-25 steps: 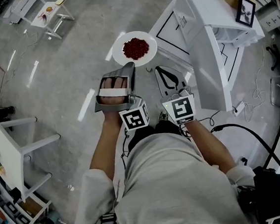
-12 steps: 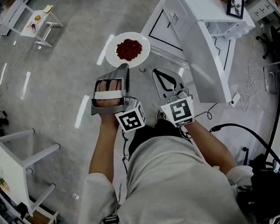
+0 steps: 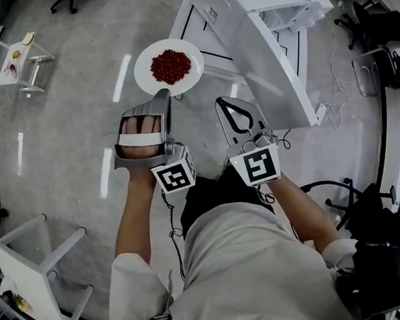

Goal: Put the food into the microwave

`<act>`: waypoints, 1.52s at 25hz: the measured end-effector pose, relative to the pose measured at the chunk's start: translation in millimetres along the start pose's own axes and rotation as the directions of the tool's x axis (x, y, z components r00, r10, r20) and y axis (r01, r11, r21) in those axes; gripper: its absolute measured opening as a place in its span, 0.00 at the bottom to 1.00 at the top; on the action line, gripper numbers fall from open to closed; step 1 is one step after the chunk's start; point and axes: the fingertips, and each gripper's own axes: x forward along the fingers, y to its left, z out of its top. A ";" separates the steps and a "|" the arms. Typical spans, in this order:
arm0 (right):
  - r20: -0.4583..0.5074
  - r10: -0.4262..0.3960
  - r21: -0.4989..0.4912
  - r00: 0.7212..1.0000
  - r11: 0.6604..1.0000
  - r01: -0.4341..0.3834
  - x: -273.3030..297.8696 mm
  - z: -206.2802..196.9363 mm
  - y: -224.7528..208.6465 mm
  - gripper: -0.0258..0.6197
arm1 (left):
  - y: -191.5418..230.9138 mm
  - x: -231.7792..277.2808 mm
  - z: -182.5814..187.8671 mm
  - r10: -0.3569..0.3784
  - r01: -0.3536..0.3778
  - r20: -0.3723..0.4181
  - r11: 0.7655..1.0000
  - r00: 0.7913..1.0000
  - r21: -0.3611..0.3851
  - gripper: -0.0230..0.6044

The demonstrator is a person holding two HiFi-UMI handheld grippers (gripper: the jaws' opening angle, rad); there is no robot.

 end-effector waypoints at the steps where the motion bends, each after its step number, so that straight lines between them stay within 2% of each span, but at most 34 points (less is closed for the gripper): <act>1: -0.004 -0.016 -0.001 1.000 1.000 0.016 -2.6 -1.0 -5.2 0.06 | 0.5 1.8 5.7 0.003 -0.003 0.014 1.000 1.000 0.002 0.08; 8: -0.009 -0.097 -0.012 0.995 0.995 0.097 -27.8 -0.5 -33.6 0.06 | 8.3 9.0 44.7 0.003 -0.005 0.094 1.000 0.996 0.018 0.08; 16: 0.009 -0.238 -0.021 0.971 0.971 0.238 -86.4 5.4 -95.7 0.06 | 30.8 26.3 119.1 0.034 -0.042 0.199 0.998 0.979 0.036 0.08; 25: -0.010 -0.397 0.004 0.918 0.918 0.397 -155.4 -12.9 -180.9 0.06 | 51.5 48.9 213.6 0.031 -0.051 0.306 0.997 0.952 0.056 0.08; 32: -0.050 -0.475 0.031 0.879 0.879 0.477 -211.0 -47.7 -230.3 0.06 | 53.1 62.1 281.5 0.013 -0.050 0.356 0.994 0.934 0.094 0.08; 38: -0.084 -0.532 0.048 0.843 0.843 0.536 -263.9 -78.7 -263.8 0.06 | 44.1 57.9 352.1 -0.016 -0.041 0.423 0.991 0.906 0.125 0.08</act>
